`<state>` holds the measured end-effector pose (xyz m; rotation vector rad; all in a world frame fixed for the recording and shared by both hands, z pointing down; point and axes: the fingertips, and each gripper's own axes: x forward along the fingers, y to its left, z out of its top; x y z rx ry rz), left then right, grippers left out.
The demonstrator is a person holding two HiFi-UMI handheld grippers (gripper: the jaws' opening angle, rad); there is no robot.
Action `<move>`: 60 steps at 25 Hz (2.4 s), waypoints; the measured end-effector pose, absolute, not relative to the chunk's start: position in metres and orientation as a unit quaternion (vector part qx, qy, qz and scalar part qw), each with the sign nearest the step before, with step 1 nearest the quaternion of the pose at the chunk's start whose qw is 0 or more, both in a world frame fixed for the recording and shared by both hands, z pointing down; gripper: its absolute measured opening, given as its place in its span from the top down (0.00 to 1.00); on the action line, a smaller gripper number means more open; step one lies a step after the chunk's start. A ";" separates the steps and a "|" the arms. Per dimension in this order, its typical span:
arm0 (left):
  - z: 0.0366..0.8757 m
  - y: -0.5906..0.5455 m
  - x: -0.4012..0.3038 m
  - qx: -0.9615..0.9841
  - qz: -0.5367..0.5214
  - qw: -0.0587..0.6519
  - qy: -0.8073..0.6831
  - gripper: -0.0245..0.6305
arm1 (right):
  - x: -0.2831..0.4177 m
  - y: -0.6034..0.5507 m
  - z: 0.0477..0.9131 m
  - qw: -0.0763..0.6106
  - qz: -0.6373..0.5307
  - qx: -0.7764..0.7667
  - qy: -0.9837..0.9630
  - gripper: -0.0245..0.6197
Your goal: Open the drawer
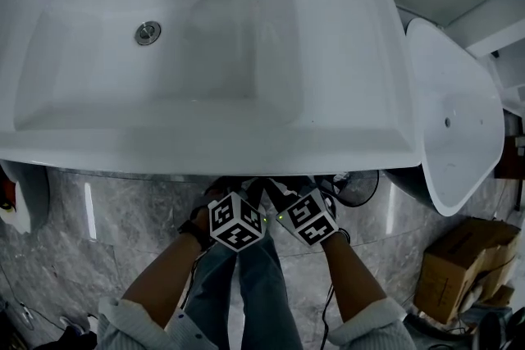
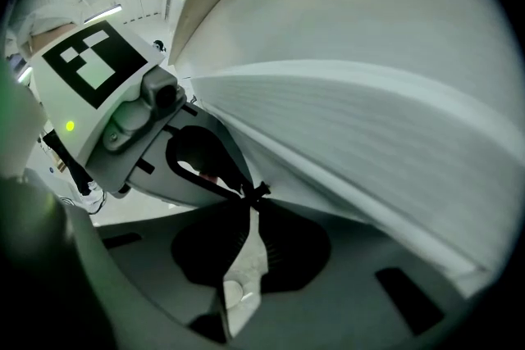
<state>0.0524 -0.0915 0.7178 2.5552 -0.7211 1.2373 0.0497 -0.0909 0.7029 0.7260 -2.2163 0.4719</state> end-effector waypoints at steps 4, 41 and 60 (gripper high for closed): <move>0.719 -0.081 0.053 0.866 0.421 0.108 -0.245 0.88 | 0.050 -0.080 0.704 0.372 0.190 0.286 -0.862 0.90; 0.729 -0.013 0.052 0.854 0.428 0.141 -0.261 0.88 | 0.053 -0.015 0.710 0.380 0.207 0.311 -0.846 0.90; 0.736 -0.012 0.051 0.850 0.423 0.153 -0.273 0.88 | 0.056 -0.010 0.719 0.350 0.248 0.338 -0.838 0.90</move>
